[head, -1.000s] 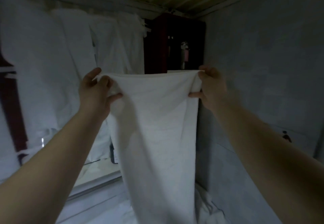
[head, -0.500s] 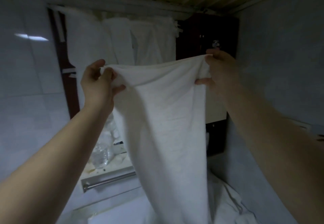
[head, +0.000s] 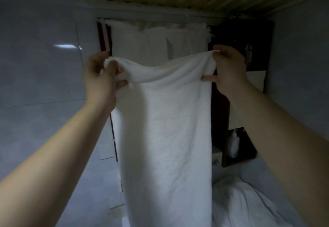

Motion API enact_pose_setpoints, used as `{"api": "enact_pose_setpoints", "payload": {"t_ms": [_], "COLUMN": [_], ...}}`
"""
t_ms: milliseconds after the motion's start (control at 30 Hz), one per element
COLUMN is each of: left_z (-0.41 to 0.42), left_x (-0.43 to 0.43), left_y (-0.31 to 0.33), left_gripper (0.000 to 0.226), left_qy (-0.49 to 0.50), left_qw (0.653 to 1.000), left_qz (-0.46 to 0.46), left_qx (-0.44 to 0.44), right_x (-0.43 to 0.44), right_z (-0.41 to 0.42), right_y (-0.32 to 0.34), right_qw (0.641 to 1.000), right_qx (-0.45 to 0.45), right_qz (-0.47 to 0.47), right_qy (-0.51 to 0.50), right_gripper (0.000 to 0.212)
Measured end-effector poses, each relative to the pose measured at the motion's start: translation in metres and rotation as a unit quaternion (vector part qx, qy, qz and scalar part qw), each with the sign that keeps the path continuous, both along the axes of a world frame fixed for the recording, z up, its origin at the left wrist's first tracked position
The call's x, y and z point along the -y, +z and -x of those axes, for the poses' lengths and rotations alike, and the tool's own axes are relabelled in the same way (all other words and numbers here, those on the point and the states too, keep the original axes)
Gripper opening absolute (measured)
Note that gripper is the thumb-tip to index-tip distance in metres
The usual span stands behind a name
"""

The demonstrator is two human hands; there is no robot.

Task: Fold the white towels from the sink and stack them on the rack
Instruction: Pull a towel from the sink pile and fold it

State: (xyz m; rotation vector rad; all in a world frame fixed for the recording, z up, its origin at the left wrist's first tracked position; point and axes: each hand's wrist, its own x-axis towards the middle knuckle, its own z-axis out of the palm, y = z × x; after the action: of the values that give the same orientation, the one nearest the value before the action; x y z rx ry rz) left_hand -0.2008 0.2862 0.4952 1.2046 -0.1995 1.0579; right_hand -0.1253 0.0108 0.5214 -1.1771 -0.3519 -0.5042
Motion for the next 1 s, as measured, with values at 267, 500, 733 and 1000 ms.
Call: {"api": "enact_pose_setpoints", "payload": {"t_ms": [267, 500, 733, 1000], "left_z": [-0.020, -0.048, -0.058, -0.047], "left_x": [-0.039, -0.059, -0.058, -0.057], "left_y": [-0.025, -0.039, -0.010, -0.053], "left_gripper": [0.026, 0.027, 0.022, 0.022], "left_qy": [0.069, 0.141, 0.209, 0.193], "left_qw": [0.996, 0.987, 0.978, 0.981], "left_qz": [-0.018, 0.000, -0.007, 0.018], "left_qx": [-0.056, -0.074, 0.016, -0.025], "right_x": [-0.038, -0.067, -0.086, -0.089], "right_z": [-0.036, -0.090, -0.130, -0.140], "right_y": [-0.025, -0.026, -0.014, -0.061], "right_qw": [0.997, 0.990, 0.991, 0.991], "right_qx": [-0.048, -0.041, 0.038, -0.005], "right_qz": [0.051, 0.102, 0.006, 0.032], "right_qy": [0.040, 0.085, 0.125, 0.128], "right_gripper": [0.018, 0.022, 0.017, 0.017]}}
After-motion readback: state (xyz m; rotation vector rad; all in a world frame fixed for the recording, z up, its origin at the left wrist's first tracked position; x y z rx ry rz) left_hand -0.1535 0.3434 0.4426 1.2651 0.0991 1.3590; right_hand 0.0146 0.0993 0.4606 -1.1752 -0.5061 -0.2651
